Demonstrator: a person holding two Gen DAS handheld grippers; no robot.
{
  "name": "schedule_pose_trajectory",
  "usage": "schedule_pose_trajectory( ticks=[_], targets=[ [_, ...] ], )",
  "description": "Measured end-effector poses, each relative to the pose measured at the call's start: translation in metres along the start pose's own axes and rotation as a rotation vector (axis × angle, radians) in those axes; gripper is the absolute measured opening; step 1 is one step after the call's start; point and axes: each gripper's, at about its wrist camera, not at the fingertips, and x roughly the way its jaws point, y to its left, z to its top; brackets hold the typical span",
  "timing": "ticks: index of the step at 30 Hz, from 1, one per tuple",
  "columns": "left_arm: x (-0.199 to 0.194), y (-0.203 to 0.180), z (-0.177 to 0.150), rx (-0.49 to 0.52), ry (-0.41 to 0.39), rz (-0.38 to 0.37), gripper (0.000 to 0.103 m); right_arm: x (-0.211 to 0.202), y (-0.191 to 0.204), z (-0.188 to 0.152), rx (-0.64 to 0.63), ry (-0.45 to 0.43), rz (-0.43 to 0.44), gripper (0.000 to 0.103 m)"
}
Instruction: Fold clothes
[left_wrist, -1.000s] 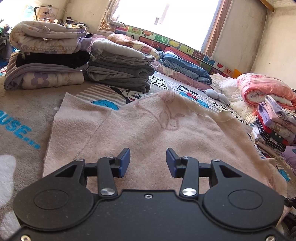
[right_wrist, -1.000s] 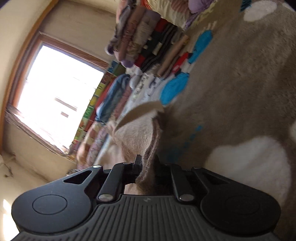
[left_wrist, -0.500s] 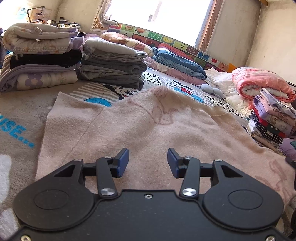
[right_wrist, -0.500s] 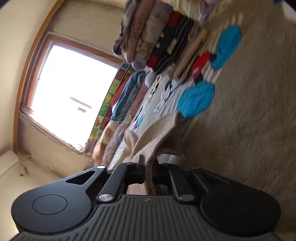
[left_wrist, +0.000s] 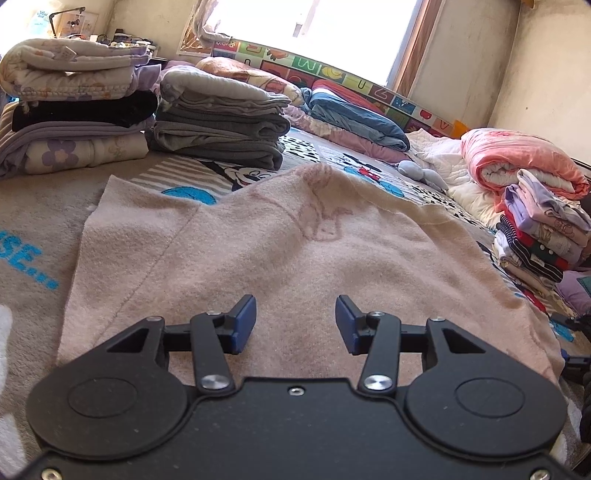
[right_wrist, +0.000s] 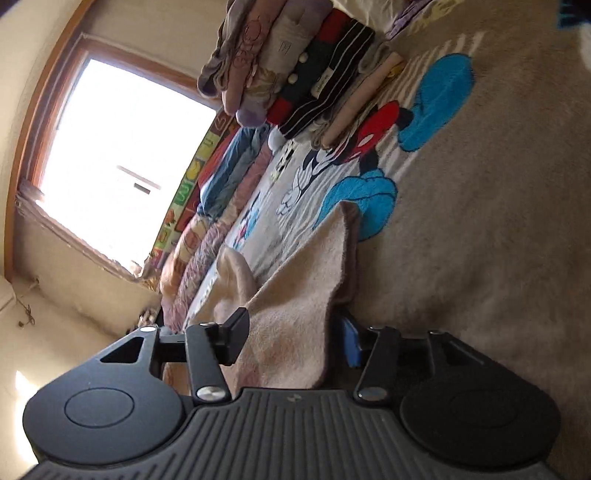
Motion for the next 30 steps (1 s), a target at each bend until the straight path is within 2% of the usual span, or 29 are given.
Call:
schedule_pose_trajectory(
  ticks=[3,4,5,6,7,9,11,12,15,16,18,19,20,24,26,30],
  targets=[
    [0.002,-0.001,-0.001,0.01,0.005,0.003,0.046,0.023,0.003,0.02,-0.009,0.081,-0.014,0.052],
    [0.003,-0.001,-0.002,0.01,0.007,0.004,0.046,0.028,0.003,0.021,-0.024,0.097,-0.02,0.036],
    [0.004,0.0,-0.002,0.009,0.009,0.006,0.046,0.033,0.004,0.023,-0.039,0.114,-0.027,0.007],
    [0.005,0.001,-0.002,0.006,0.012,0.008,0.046,0.033,0.009,0.023,-0.069,0.096,-0.04,0.008],
    [0.006,0.002,-0.002,0.004,0.015,0.009,0.046,0.023,0.02,0.022,-0.122,0.028,-0.064,0.008],
    [0.007,0.003,-0.002,-0.001,0.019,0.006,0.046,-0.004,0.047,0.024,-0.198,-0.085,-0.049,0.008],
    [0.009,0.003,-0.001,-0.004,0.024,-0.004,0.047,-0.015,0.071,0.026,-0.318,-0.103,-0.088,0.007],
    [0.011,0.003,-0.001,-0.003,0.027,-0.01,0.048,-0.006,0.073,0.028,-0.373,-0.068,-0.157,0.007],
    [0.014,0.0,-0.001,0.011,0.034,-0.015,0.048,0.026,0.049,0.03,-0.4,0.062,-0.327,0.011],
    [0.013,0.0,-0.001,0.009,0.034,-0.018,0.048,0.031,0.04,0.029,-0.397,0.085,-0.353,0.015],
    [0.012,-0.001,0.002,-0.001,0.026,-0.027,0.049,0.019,0.035,0.025,-0.363,0.042,-0.332,0.026],
    [0.011,-0.001,0.003,-0.003,0.02,-0.031,0.049,0.011,0.033,0.023,-0.338,0.019,-0.322,0.042],
    [0.01,-0.002,0.005,-0.005,0.014,-0.036,0.049,0.003,0.031,0.02,-0.309,0.003,-0.31,0.054],
    [0.006,-0.005,0.006,-0.002,0.006,-0.054,0.049,-0.035,0.023,-0.007,-0.165,-0.027,-0.266,0.056],
    [0.004,-0.008,0.005,0.002,0.005,-0.061,0.049,-0.056,0.017,-0.033,-0.046,-0.019,-0.218,0.056],
    [0.0,-0.012,0.004,0.008,-0.005,-0.072,0.049,-0.074,0.018,-0.079,0.084,0.01,-0.14,0.057]
  ],
)
